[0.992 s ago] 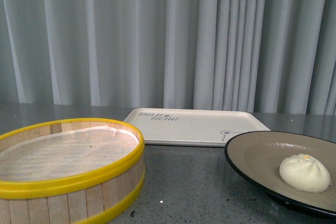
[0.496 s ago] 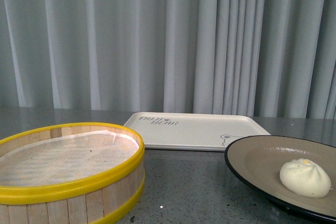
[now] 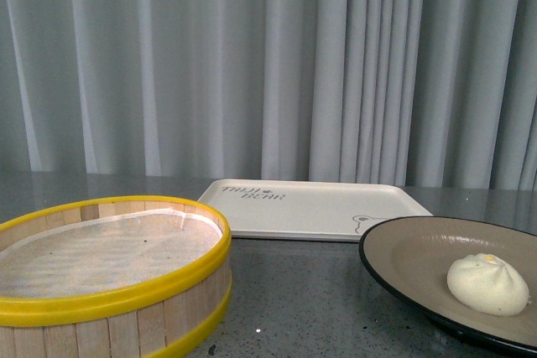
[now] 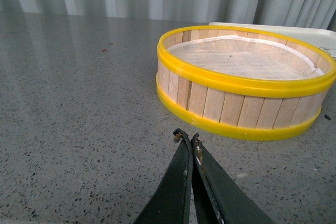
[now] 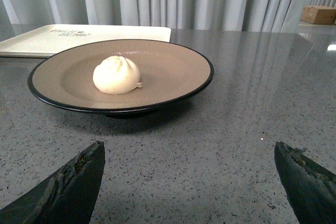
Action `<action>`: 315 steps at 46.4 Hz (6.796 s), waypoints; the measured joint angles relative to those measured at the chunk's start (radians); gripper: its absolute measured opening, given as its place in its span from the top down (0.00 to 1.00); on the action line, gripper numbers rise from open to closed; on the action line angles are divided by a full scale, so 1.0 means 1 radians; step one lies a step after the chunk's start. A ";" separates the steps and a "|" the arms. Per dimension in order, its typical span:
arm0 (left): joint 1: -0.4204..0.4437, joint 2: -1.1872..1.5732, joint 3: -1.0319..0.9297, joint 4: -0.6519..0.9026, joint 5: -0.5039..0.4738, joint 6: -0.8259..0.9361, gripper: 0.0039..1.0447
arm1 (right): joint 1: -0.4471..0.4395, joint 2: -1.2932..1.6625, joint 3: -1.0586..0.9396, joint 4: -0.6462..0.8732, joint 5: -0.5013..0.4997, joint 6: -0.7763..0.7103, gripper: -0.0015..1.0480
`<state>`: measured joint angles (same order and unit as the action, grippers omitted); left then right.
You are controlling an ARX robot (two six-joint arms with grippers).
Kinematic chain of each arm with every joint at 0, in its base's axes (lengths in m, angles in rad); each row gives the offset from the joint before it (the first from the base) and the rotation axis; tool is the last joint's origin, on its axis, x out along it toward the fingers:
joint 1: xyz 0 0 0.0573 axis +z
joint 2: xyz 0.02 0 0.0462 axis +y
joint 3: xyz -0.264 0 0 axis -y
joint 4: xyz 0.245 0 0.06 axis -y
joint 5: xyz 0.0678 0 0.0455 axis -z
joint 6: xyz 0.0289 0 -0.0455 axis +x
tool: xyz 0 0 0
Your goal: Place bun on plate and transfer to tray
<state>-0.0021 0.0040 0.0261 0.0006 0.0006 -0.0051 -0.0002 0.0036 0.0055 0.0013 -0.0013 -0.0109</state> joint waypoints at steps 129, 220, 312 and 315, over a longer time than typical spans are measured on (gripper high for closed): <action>0.000 -0.001 0.000 0.000 -0.001 0.001 0.06 | 0.085 1.097 0.516 0.153 -0.167 -1.261 0.08; 0.000 -0.001 0.000 0.000 -0.001 0.001 0.06 | 0.058 1.493 1.061 0.148 -0.218 -1.538 0.97; 0.000 -0.001 0.000 0.000 -0.001 0.001 0.06 | 0.129 2.044 1.529 0.096 -0.254 -1.545 0.76; 0.000 -0.001 0.000 0.000 -0.001 0.001 0.06 | 0.130 2.044 1.524 0.096 -0.251 -1.540 0.69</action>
<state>-0.0021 0.0032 0.0261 0.0006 -0.0002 -0.0044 0.1299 2.0476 1.5291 0.0971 -0.2523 -1.5505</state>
